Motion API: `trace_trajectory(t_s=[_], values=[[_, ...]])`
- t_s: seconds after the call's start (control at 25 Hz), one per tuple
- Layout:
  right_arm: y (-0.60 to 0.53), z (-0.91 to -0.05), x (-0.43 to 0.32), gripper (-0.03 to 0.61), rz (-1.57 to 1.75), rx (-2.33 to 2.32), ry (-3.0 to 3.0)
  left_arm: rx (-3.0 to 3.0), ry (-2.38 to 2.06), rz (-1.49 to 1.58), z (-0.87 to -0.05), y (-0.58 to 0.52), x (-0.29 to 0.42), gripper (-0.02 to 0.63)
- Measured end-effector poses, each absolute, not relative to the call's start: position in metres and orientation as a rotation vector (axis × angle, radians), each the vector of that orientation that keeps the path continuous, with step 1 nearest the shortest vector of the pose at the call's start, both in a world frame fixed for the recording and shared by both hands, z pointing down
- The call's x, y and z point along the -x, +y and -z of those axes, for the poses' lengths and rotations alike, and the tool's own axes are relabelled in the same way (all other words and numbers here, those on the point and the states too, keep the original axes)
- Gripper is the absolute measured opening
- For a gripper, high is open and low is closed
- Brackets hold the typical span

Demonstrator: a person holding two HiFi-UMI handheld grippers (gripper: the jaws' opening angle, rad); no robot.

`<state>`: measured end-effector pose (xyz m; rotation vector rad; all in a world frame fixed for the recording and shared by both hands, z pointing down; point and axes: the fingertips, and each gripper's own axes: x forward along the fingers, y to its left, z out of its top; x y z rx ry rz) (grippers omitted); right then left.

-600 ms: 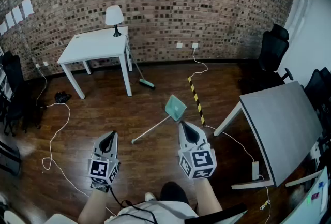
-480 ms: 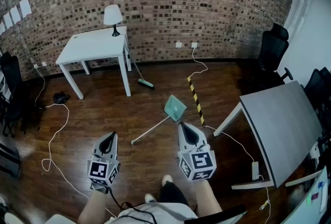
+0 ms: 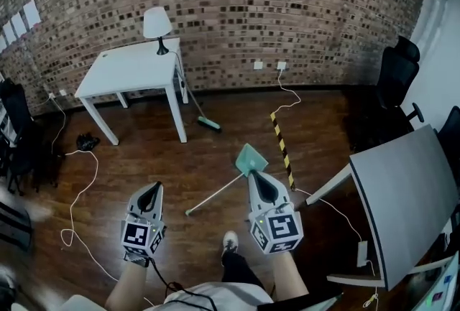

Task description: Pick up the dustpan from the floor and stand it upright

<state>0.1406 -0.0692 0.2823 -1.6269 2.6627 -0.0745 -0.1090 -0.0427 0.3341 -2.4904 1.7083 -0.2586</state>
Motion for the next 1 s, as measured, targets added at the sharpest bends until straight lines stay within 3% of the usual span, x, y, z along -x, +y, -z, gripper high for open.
trace_trajectory(t_s=[0.36, 0.88, 1.0], values=[[-0.203, -0.290, -0.176, -0.011, 0.155, 1.612, 2.694, 2.471, 1.764, 0.300, -0.333, -0.153, 0.086, -0.007], [-0.265, -0.354, -0.168, -0.009, 0.258, 1.773, 2.743, 2.567, 1.783, 0.480, -0.404, -0.221, 0.119, -0.006], [-0.272, -0.382, -0.154, 0.021, 0.319, 1.787, 2.785, 2.613, 1.772, 0.538, -0.438, -0.226, 0.127, 0.021]])
